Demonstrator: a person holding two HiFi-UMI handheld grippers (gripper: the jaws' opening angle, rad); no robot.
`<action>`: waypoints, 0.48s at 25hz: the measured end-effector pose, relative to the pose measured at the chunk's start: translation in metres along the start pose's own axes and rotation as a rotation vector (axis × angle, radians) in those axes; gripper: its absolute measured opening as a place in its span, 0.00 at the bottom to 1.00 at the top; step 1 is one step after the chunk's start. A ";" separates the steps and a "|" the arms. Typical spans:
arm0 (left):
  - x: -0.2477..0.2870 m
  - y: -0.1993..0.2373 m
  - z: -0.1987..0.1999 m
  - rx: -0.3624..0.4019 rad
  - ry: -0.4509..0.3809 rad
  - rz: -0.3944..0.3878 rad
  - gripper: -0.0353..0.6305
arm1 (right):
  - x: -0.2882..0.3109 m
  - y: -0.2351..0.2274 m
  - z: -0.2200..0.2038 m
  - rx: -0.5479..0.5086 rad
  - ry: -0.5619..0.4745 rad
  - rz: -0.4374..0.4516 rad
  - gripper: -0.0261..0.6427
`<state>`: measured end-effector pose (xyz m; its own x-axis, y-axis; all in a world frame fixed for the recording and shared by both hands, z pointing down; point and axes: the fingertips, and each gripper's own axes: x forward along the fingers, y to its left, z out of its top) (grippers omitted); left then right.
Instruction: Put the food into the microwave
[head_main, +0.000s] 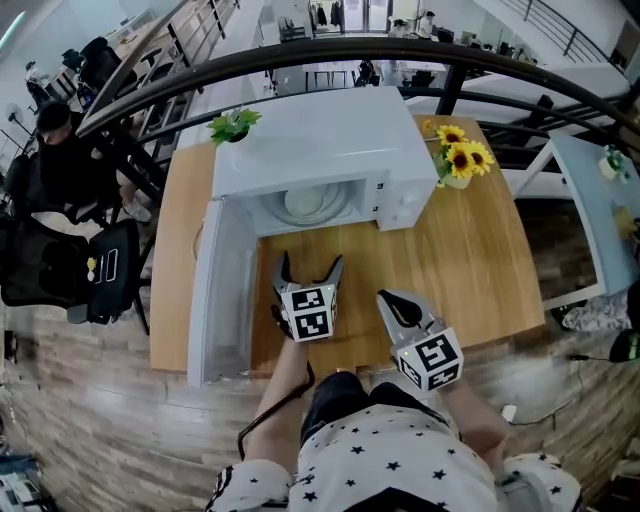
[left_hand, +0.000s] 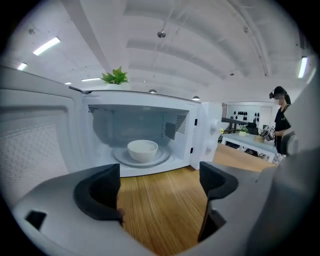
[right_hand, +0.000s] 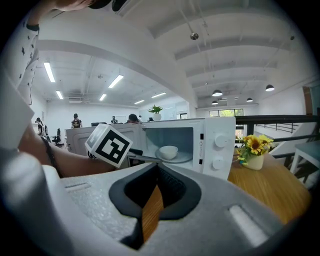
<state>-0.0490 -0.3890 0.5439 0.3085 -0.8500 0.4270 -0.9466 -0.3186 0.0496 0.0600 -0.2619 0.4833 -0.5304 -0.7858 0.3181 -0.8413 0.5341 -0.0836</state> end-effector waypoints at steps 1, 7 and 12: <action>-0.009 -0.004 -0.002 0.000 -0.002 -0.003 0.81 | -0.006 0.004 -0.002 0.001 -0.005 0.001 0.05; -0.063 -0.029 -0.016 -0.028 -0.016 -0.016 0.77 | -0.043 0.023 -0.013 0.004 -0.035 -0.003 0.05; -0.110 -0.045 -0.031 -0.033 -0.028 0.005 0.67 | -0.076 0.038 -0.016 -0.003 -0.064 -0.013 0.05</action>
<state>-0.0434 -0.2679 0.5225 0.3061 -0.8630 0.4020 -0.9504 -0.3011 0.0773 0.0700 -0.1770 0.4715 -0.5250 -0.8111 0.2577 -0.8479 0.5245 -0.0766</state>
